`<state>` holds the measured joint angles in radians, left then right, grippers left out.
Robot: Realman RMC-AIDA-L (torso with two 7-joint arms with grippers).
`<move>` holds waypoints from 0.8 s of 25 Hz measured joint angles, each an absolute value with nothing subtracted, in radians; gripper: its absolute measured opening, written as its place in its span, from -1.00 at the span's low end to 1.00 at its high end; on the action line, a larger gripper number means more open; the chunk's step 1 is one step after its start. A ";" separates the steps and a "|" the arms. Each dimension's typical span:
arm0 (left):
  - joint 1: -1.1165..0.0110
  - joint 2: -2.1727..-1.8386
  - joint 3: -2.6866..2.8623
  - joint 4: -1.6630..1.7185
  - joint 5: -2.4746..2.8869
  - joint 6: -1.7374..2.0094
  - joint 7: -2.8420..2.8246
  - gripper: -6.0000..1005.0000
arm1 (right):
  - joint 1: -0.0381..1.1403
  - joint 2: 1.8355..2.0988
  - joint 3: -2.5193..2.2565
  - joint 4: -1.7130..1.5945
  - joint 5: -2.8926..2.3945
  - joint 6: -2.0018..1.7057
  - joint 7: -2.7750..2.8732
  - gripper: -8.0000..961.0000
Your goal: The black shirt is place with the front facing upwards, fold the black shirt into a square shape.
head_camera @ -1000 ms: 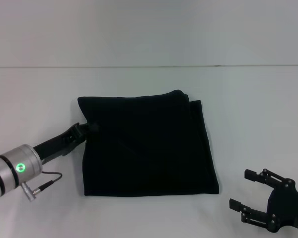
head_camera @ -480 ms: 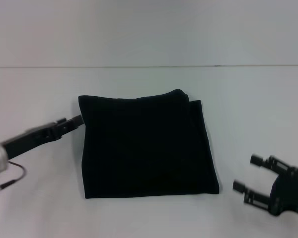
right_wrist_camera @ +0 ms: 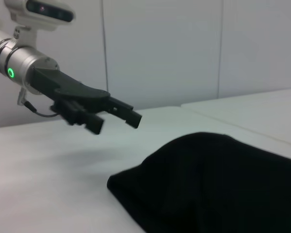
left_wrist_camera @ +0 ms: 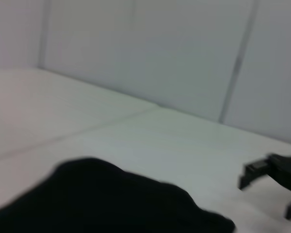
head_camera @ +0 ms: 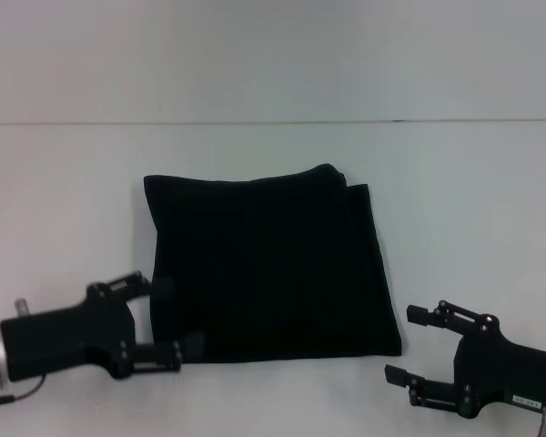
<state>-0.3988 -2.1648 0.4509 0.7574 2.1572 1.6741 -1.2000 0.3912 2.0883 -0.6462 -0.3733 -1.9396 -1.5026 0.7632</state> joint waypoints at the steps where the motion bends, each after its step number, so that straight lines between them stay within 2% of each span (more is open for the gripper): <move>1: -0.399 -2.165 0.458 0.755 2.168 1.674 -1.197 0.73 | 0.391 2.089 -0.646 -0.374 -1.946 -1.500 0.763 0.79; 5: -0.407 -2.166 0.475 0.735 2.207 1.637 -1.187 0.88 | 0.392 2.090 -0.640 -0.374 -1.944 -1.486 0.759 0.79; 20: -0.416 -2.164 0.474 0.706 2.223 1.600 -1.180 0.88 | 0.408 2.094 -0.635 -0.368 -1.939 -1.455 0.758 0.79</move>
